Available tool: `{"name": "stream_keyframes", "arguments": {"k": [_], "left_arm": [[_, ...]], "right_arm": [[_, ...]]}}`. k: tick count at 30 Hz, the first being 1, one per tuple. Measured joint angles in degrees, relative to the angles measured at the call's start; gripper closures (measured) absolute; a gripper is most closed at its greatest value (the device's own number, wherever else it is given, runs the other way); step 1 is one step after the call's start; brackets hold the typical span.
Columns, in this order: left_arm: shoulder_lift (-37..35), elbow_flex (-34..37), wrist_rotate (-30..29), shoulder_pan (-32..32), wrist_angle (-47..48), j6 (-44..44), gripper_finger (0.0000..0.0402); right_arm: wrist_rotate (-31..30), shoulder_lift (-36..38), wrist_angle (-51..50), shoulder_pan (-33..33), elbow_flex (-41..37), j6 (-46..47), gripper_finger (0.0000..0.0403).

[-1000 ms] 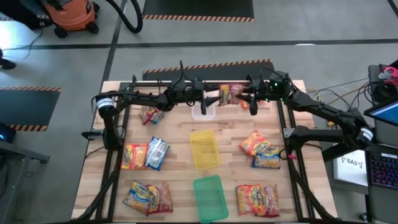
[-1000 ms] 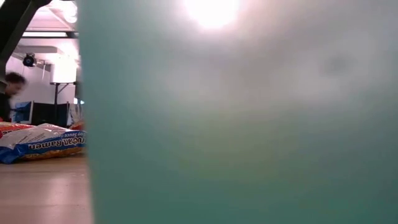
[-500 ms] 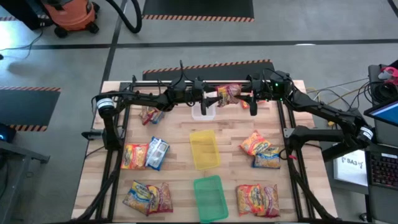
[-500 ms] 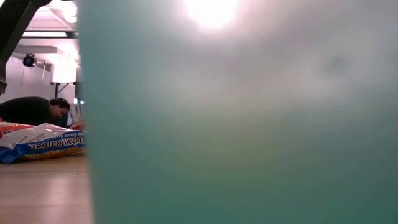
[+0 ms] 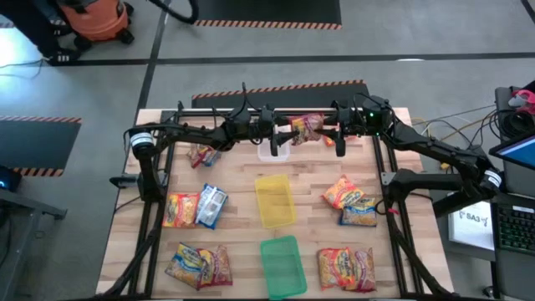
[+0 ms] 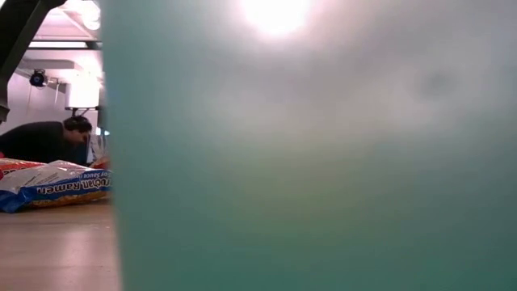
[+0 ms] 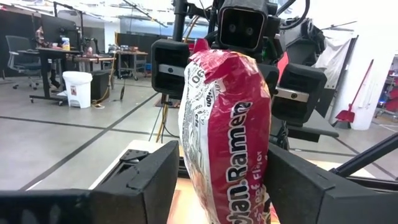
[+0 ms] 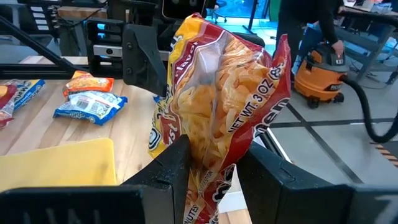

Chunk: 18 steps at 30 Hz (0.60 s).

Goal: Sort Maruchan noodles
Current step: Put the red noodle pack into the transparent bin

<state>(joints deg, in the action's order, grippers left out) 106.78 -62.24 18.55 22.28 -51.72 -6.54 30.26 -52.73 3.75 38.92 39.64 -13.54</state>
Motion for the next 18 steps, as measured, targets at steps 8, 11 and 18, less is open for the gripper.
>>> {"name": "stream_keyframes", "arguments": {"k": [8, 11, 18], "left_arm": [[0.00, 0.00, 0.04, -0.13, 0.00, -0.03, 0.0257], [0.00, 0.00, 0.03, -0.13, 0.01, -0.03, 0.0279], [0.00, 0.00, 0.06, -0.13, 0.00, -0.08, 0.0280]], "right_arm": [[-0.07, 0.00, -0.07, 0.02, 0.00, 0.54, 0.0294], [-0.26, 0.02, -0.07, 0.04, 0.00, 0.79, 0.0294], [-0.17, 0.04, -0.31, 0.09, 0.00, 2.47, 0.0286]]}}
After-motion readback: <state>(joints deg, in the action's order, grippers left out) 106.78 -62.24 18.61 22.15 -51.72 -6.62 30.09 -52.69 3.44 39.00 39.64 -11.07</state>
